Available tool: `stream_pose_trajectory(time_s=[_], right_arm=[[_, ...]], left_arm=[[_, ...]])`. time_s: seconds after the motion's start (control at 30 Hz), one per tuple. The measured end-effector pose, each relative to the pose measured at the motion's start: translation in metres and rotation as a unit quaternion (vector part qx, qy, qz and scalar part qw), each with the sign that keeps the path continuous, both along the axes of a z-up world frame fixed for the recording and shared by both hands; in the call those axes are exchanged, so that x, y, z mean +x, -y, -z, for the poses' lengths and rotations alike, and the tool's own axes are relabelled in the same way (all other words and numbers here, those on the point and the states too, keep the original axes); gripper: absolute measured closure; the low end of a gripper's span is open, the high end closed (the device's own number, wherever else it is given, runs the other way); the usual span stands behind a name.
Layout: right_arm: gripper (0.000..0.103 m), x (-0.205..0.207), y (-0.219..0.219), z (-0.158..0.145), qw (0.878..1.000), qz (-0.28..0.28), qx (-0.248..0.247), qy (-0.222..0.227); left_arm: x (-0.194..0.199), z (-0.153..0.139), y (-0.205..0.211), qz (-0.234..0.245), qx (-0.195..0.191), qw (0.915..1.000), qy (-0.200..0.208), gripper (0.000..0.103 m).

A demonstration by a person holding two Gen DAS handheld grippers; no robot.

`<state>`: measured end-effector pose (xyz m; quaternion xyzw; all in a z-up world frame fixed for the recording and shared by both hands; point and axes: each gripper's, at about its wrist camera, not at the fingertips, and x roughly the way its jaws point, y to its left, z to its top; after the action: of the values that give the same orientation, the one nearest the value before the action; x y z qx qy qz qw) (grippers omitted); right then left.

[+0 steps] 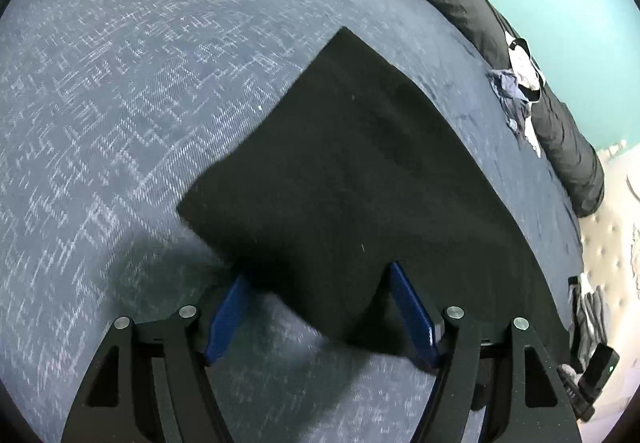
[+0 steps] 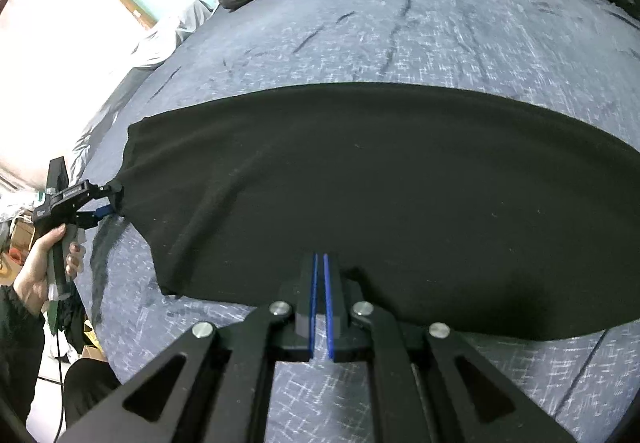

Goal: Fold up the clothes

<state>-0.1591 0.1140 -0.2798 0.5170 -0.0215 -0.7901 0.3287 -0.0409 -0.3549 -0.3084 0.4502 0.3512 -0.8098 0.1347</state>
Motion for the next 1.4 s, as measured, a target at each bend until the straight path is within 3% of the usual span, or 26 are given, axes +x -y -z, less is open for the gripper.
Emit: stream_pose_trajectory(time_s=[0.1, 0.2, 0.33, 0.47, 0.57, 0.7, 0.9, 0.97, 1.07, 1.17, 1.23, 1.4], right_arm=[[0.1, -0.002, -0.003, 0.004, 1.0, 0.002, 0.001, 0.002], [0.1, -0.003, -0.007, 0.007, 1.0, 0.005, 0.003, 0.005], [0.1, -0.005, -0.014, 0.008, 1.0, 0.007, 0.008, 0.006], [0.1, -0.009, -0.028, 0.004, 1.0, 0.016, 0.015, 0.002], [0.1, -0.015, -0.049, -0.003, 0.999, 0.031, 0.02, -0.005], [0.1, -0.026, -0.081, -0.013, 0.998, 0.054, 0.03, -0.014], [0.1, -0.044, -0.152, -0.034, 0.993, 0.107, 0.049, -0.032], [0.098, -0.05, -0.181, -0.039, 0.989, 0.134, 0.057, -0.036], [0.085, -0.053, -0.219, -0.039, 0.981, 0.174, 0.072, -0.042], [0.075, -0.055, -0.27, -0.033, 0.967, 0.247, 0.049, -0.026], [0.053, -0.054, -0.304, -0.026, 0.955, 0.296, 0.028, -0.016], [0.052, -0.051, -0.357, -0.007, 0.929, 0.369, -0.016, 0.011]], left_arm=[[-0.005, -0.004, 0.005, 0.003, -0.019, 0.9998, -0.005, 0.075], [-0.009, -0.012, 0.011, 0.016, -0.024, 0.9994, -0.017, 0.081], [-0.015, -0.02, 0.025, 0.012, -0.019, 0.9993, -0.031, 0.082], [-0.011, -0.008, 0.029, -0.006, -0.001, 0.9997, -0.022, 0.082], [-0.009, 0.003, 0.031, -0.02, 0.013, 0.9996, -0.015, 0.077], [-0.006, 0.012, 0.033, -0.035, 0.024, 0.9991, -0.005, 0.064], [-0.004, -0.015, 0.023, -0.041, -0.04, 0.9984, -0.001, 0.041], [0.0, -0.024, 0.016, -0.041, -0.063, 0.9972, -0.004, 0.04], [0.009, -0.032, 0.006, -0.031, -0.084, 0.9959, -0.011, 0.039], [0.013, -0.038, -0.006, -0.018, -0.101, 0.9946, -0.016, 0.039], [0.008, -0.039, -0.016, -0.002, -0.105, 0.9943, -0.016, 0.039], [-0.01, -0.034, -0.037, 0.034, -0.109, 0.9934, -0.008, 0.039]])
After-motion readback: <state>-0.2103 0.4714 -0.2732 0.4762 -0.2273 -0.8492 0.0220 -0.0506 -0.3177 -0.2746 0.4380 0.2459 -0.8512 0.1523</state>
